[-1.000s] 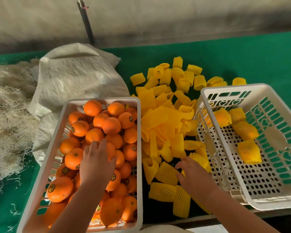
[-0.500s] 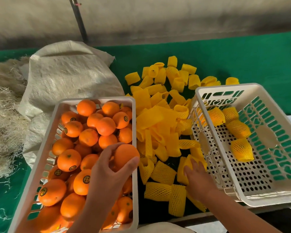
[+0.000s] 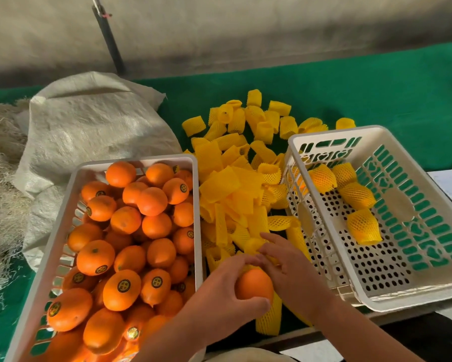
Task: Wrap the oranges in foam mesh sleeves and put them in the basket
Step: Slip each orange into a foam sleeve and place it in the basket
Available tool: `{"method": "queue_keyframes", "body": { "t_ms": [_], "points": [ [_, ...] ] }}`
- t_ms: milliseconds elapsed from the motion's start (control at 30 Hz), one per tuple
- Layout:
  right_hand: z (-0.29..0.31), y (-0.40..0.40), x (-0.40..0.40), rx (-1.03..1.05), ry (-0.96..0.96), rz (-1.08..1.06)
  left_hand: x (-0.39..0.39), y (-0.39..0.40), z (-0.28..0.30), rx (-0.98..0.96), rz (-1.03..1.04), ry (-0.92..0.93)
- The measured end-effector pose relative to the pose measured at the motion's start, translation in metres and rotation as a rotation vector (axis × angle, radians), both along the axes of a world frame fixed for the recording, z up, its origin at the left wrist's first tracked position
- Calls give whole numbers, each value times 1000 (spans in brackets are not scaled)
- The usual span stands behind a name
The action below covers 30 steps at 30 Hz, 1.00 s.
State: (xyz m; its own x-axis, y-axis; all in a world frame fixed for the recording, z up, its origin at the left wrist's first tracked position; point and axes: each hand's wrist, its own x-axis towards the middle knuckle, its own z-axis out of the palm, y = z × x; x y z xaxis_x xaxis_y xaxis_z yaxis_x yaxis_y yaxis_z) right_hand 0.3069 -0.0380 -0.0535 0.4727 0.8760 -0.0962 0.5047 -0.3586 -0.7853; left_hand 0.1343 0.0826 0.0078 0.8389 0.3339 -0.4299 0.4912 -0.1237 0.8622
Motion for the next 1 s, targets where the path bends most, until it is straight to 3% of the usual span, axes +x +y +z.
{"method": "queue_keyframes", "body": {
  "t_ms": [167, 300, 467, 767, 1000],
  "points": [
    [4, -11, -1, -64, 154, 59, 4, -5, -3, -193, 80, -3],
    [5, -16, -4, -106, 160, 193, 3, -8, 1, -155, 40, 18],
    [7, -17, -8, -171, -32, 260, 10, -9, -1, -133, 75, 114],
    [14, -17, -1, -146, -235, 58, 9, -14, -11, -169, 124, 159],
    [12, -18, -2, -192, -271, 265, 18, -22, 0, -233, -1, 174]
  ]
}}
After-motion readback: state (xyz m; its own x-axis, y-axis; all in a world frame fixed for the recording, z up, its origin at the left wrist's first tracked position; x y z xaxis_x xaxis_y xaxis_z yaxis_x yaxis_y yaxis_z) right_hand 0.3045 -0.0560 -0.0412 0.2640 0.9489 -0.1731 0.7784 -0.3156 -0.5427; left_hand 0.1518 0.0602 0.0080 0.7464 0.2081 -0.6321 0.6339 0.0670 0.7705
